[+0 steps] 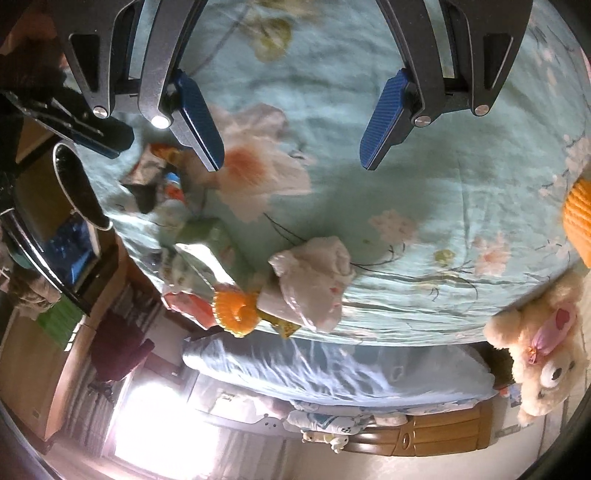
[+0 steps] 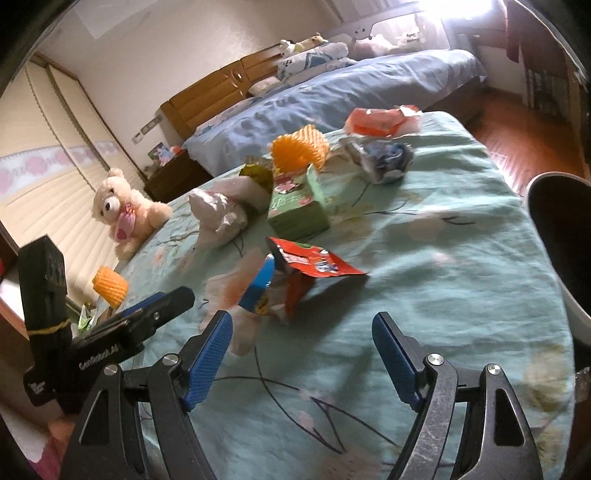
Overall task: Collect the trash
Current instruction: 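Grasp the white tissue with the left tool while the right tool grasps the red wrapper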
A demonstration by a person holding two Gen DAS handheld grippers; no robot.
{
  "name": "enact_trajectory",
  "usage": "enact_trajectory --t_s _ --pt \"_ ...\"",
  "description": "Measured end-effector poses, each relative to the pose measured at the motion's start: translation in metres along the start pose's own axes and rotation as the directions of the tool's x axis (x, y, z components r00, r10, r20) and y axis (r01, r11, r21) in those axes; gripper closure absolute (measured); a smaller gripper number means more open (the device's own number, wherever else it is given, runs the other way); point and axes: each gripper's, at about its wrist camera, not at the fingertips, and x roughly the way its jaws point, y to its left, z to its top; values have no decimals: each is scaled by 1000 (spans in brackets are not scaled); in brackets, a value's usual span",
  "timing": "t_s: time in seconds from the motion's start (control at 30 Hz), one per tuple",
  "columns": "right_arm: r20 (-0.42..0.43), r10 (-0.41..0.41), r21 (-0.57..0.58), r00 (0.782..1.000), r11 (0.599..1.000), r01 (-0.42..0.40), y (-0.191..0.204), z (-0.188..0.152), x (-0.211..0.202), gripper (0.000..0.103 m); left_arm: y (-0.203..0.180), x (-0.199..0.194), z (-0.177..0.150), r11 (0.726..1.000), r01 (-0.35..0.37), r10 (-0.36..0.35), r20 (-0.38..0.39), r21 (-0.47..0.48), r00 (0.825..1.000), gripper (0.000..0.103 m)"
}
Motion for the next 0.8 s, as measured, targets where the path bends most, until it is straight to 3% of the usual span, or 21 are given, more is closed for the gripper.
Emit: enact_trajectory --t_s 0.53,0.63,0.73,0.8 --pt "-30 -20 -9 999 1000 20 10 20 35 25 14 62 52 999 -32 32 -30 1 999 28" --pt "-24 -50 -11 998 999 50 8 22 36 41 14 76 59 999 -37 37 -34 8 999 28" --pt "-23 -70 -1 997 998 70 1 25 37 63 14 89 63 999 -43 44 -50 10 998 31" --pt "-24 -62 11 998 998 63 -4 27 37 67 13 95 67 999 -41 42 -48 10 998 41"
